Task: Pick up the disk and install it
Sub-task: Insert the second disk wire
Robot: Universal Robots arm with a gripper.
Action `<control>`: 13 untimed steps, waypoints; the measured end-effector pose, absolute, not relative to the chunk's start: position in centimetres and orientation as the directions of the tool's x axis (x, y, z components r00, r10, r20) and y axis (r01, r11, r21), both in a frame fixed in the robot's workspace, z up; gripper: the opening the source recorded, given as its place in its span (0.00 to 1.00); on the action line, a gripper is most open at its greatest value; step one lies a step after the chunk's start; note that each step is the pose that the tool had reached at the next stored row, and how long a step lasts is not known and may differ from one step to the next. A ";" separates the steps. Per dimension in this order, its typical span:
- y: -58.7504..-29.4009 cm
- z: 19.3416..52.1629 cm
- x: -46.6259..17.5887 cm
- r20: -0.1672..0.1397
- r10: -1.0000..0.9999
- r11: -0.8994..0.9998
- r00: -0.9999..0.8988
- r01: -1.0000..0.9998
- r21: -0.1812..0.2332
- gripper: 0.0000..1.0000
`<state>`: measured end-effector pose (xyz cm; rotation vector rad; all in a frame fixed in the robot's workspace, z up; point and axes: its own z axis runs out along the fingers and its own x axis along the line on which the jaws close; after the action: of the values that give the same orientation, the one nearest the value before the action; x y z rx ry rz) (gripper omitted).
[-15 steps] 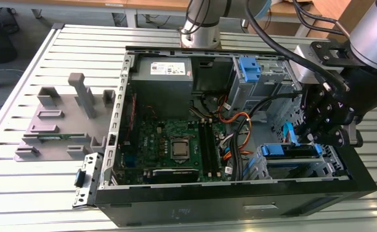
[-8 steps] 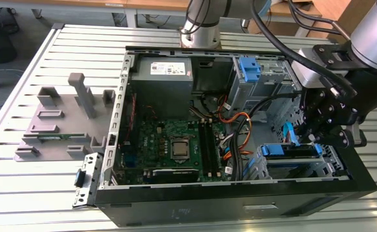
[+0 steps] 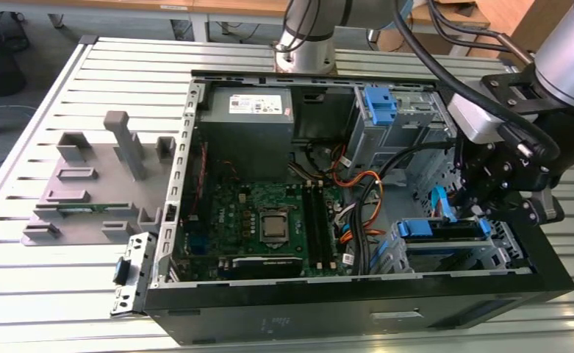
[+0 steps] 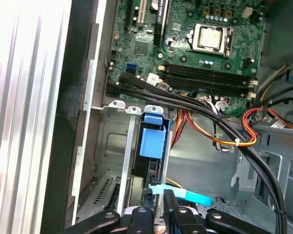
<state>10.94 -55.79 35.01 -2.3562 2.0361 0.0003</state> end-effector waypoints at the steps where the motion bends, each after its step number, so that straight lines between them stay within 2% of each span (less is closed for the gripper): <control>1: -55.8 35.0 11.0 -0.018 -0.988 -0.154 0.154 -0.988 -0.021 0.24; 6: -55.8 35.0 11.5 -0.018 -0.982 -0.186 0.186 -0.982 -0.018 0.24; 13: -55.8 35.0 12.3 -0.023 -0.980 -0.199 0.199 -0.980 0.006 0.24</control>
<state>12.30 -55.79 34.97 -2.4247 1.9818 0.0349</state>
